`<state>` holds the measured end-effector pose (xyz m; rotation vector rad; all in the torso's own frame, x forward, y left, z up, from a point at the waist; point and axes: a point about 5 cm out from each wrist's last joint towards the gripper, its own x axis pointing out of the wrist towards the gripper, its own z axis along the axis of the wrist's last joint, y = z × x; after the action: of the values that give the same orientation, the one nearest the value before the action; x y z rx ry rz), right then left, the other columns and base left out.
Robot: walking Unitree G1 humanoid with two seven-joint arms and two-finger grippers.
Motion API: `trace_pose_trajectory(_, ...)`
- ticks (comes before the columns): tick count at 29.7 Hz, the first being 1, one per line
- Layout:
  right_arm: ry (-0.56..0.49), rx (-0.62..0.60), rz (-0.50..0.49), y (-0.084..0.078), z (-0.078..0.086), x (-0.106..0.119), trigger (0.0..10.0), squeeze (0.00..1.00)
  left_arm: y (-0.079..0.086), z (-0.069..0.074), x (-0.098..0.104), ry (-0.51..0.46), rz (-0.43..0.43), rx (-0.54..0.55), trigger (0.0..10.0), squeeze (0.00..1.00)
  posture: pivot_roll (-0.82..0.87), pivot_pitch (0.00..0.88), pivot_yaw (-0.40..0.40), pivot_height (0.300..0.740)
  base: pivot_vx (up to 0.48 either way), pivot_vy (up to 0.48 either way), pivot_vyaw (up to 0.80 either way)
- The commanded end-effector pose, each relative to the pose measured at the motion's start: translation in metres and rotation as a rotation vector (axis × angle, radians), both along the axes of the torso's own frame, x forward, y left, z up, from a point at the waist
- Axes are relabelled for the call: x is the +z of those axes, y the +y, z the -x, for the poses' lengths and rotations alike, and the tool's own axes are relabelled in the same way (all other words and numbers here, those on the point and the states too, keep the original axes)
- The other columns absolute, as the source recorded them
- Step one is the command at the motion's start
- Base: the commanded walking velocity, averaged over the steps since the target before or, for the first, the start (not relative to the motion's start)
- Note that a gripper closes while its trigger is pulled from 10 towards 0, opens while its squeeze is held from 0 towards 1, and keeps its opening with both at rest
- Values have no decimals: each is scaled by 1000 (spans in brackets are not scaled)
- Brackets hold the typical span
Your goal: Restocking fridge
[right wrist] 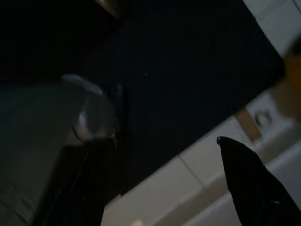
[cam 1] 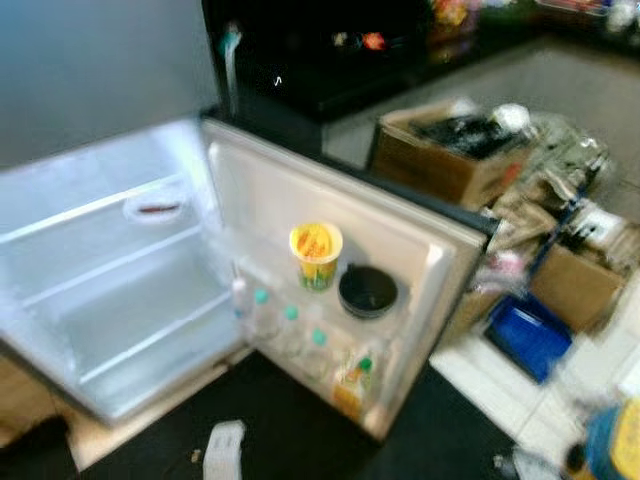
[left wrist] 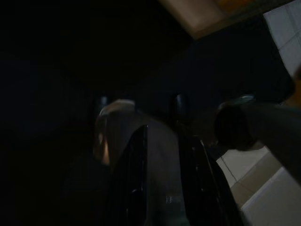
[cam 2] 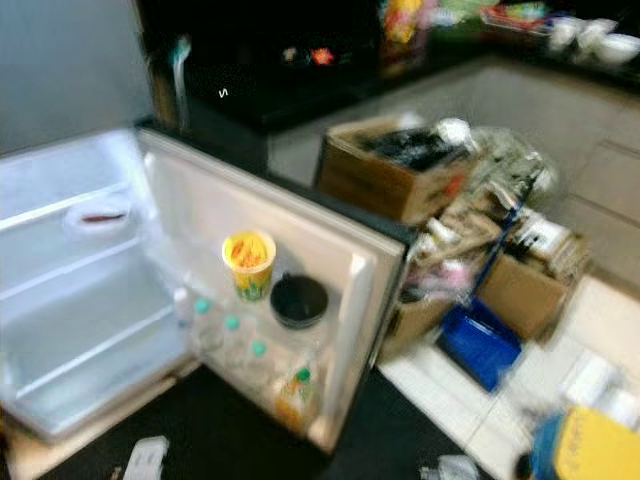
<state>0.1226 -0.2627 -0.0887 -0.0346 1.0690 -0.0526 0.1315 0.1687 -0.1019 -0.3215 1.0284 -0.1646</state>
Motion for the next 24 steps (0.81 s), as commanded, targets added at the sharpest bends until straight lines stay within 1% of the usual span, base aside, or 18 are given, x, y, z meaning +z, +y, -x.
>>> trace_pose_trajectory(1,-8,-2,-15,4,0,-1,10000,0,1,3,-1,17,-8,-1,10000,0,-70,20,-24,740,0,0,725)
trace_pose_trajectory(15,-11,-4,-10,1,0,0,10000,0,-1,4,-2,18,-3,4,10000,0,-74,20,-28,740,0,0,725)
trace_pose_trajectory(19,-2,-24,11,-1,1,0,10000,0,-1,4,-1,16,-1,-3,10000,0,-73,20,-27,740,0,0,725)
trace_pose_trajectory(20,17,-57,33,-3,4,-1,10000,0,-1,3,-1,14,6,-13,10000,0,-73,20,-24,740,0,-296,0)
trace_pose_trajectory(24,43,-51,56,-4,7,-2,10000,0,-2,4,-1,17,13,-26,10000,0,-73,20,-24,740,0,-467,0)
